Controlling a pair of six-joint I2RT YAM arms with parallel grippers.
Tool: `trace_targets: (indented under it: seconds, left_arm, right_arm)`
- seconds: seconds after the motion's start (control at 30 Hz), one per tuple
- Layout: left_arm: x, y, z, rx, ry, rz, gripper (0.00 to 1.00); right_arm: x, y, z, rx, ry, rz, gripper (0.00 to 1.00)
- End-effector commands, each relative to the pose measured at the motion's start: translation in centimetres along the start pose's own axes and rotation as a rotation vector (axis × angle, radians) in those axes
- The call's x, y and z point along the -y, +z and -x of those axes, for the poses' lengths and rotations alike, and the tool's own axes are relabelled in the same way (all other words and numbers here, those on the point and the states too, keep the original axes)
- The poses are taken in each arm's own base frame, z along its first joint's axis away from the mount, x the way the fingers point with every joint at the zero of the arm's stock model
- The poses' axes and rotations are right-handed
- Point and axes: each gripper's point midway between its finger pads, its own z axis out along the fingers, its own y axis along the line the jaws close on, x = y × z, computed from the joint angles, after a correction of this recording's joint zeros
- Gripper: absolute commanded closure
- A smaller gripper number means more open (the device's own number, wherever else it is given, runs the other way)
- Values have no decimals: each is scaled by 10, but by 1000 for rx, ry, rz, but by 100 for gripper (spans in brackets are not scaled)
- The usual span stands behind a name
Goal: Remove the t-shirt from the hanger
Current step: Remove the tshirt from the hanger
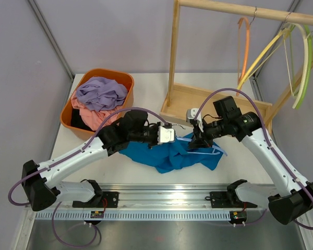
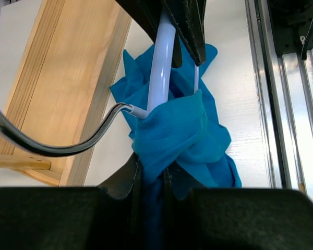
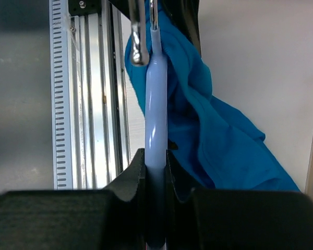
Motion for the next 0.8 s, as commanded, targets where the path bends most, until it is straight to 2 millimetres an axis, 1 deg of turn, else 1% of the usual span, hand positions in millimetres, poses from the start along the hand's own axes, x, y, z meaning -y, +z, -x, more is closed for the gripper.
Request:
trace_targets:
  seconds: [0.0,0.03,0.07,0.1,0.13,0.17,0.2,0.23,0.27,0.3,0.33,0.37,0.43,0.5,0.53,0.57,0.6,0.63,0.67,0.7,0.73,0.77]
  left_arm:
    - [-30,-1,35,143,9,125,96]
    - [-38,-3,35,141,-10,174,90]
    - [-43,-4,34,148,-65,208,85]
    - [-51,-7,37,166,-87,251,62]
    - [-65,-15,36,155,-130,344,44]
    - [-69,-20,37,171,-204,379,31]
    - [-73,-25,38,179,-225,402,25]
    - [-76,-31,37,183,-248,432,20]
    - [-76,-43,45,221,-280,458,15]
    - [-77,-48,45,227,-304,482,7]
    - [-80,-55,43,224,-329,517,5]
    - [-77,-63,44,226,-375,533,4]
    - [-77,-71,40,217,-433,563,2]
    - [-69,-71,38,233,-542,551,2]
    - [-65,-69,38,243,-579,534,2]
    - [-60,-62,31,248,-668,521,3]
    - [-59,-56,30,264,-710,511,3]
    - [-55,-48,28,276,-755,484,5]
    - [-55,-42,32,319,-841,470,10]
    - [-53,-35,30,322,-887,460,11]
    - [-55,-22,20,297,-933,475,13]
    - [-50,-14,23,295,-971,468,14]
  right_arm:
    - [2,-6,11,33,-14,-60,100]
    - [7,-7,9,20,-8,-91,100]
    - [10,-8,7,12,20,-119,100]
    - [19,-10,9,15,13,-165,100]
    - [29,-13,1,-19,29,-229,100]
    - [34,-15,-1,-26,42,-257,100]
    - [37,-17,-1,-23,42,-280,100]
    - [40,-19,-6,-27,59,-295,100]
    - [42,-20,-5,-16,70,-308,100]
    - [43,-21,-6,-11,80,-321,100]
    - [48,-25,-7,-6,100,-342,100]
    - [51,-27,-5,5,104,-358,100]
    - [55,-30,-8,11,129,-380,100]
    - [58,-31,-9,22,153,-392,100]
    - [58,-29,-10,24,159,-385,100]
    - [58,-29,-9,28,165,-386,100]
    - [59,-29,-9,33,170,-390,100]
    - [59,-29,-9,34,177,-387,100]
    - [59,-29,-8,37,180,-389,100]
    - [60,-30,-8,39,187,-393,100]
    - [62,-29,-9,40,192,-394,100]
    - [62,-29,-9,44,198,-396,100]
